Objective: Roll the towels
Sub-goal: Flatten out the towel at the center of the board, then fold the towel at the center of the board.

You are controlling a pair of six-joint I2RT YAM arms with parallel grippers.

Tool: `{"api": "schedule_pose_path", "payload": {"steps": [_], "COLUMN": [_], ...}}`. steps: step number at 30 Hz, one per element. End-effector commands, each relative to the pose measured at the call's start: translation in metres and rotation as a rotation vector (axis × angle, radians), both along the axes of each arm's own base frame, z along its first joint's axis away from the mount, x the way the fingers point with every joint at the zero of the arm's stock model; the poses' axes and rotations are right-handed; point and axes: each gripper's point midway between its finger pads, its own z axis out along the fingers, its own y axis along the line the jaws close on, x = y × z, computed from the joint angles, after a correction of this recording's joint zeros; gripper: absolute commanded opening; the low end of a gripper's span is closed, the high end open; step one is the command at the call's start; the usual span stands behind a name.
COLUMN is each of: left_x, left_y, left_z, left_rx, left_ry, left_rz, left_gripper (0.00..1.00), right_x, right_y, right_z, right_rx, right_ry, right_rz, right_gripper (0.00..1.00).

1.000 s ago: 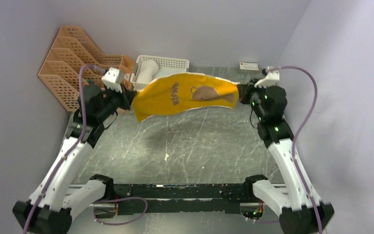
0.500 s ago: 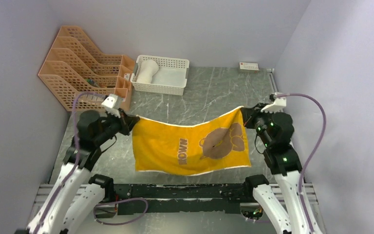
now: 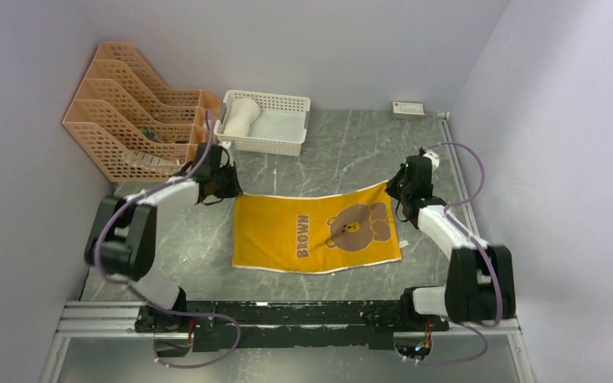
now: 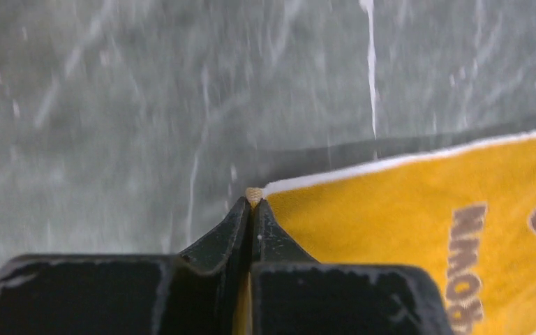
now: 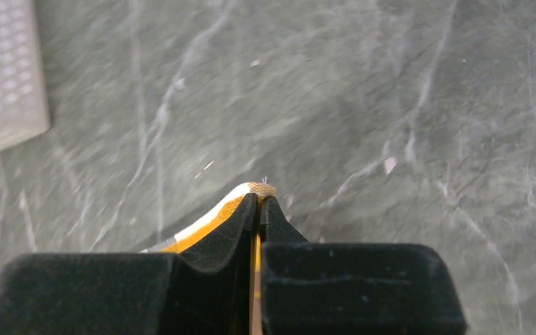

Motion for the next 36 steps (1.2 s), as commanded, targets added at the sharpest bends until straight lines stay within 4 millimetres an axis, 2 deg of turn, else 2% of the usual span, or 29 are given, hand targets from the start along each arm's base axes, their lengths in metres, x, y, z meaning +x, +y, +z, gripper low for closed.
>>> {"api": "schedule_pose_path", "payload": {"steps": [1,2,6,9,11,13,15,21,25,27,28,36], "left_x": [0.079,0.091,0.135,0.159,0.167,0.17,0.168,0.149,0.142,0.141,0.142,0.154], "left_y": [-0.005,-0.008,-0.012,-0.009,-0.008,-0.009,-0.012,-0.019,-0.018,-0.016,-0.016,-0.008], "left_z": [0.005,0.0,-0.011,-0.01,-0.013,-0.01,-0.004,0.006,0.0,-0.004,-0.005,0.001], "left_rx": [0.009,0.012,0.039,0.039,0.032,0.022,0.013,-0.032,-0.033,-0.029,-0.028,-0.03], "left_ry": [-0.099,-0.09,-0.101,-0.116,-0.116,-0.131,-0.153,-0.237,-0.237,-0.242,-0.246,-0.299], "left_rz": [0.021,0.007,-0.034,-0.052,-0.072,-0.103,-0.134,-0.195,-0.192,-0.187,-0.181,-0.088], "left_gripper": [0.12,0.14,0.15,0.17,0.17,0.18,0.19,0.26,0.44,0.58,0.6,0.61], "right_x": [0.055,0.064,0.097,0.113,0.122,0.126,0.134,0.13,0.129,0.131,0.132,0.134], "right_y": [-0.029,-0.034,-0.051,-0.06,-0.063,-0.06,-0.059,-0.059,-0.054,-0.05,-0.047,-0.037], "right_z": [0.001,-0.012,-0.027,-0.035,-0.036,-0.038,-0.026,-0.015,-0.03,-0.033,-0.035,-0.036], "right_rx": [0.084,0.087,0.094,0.09,0.082,0.076,0.062,0.03,0.042,0.058,0.067,0.094], "right_ry": [-0.104,-0.074,-0.042,-0.031,-0.033,-0.028,-0.052,-0.078,-0.031,-0.022,-0.018,-0.014], "right_rz": [-0.13,-0.141,-0.15,-0.14,-0.122,-0.083,-0.053,-0.033,-0.001,0.019,0.03,0.087], "right_gripper": [0.0,0.0,0.0,0.0,0.0,0.0,0.0,0.0,0.0,0.0,0.0,0.0]}}
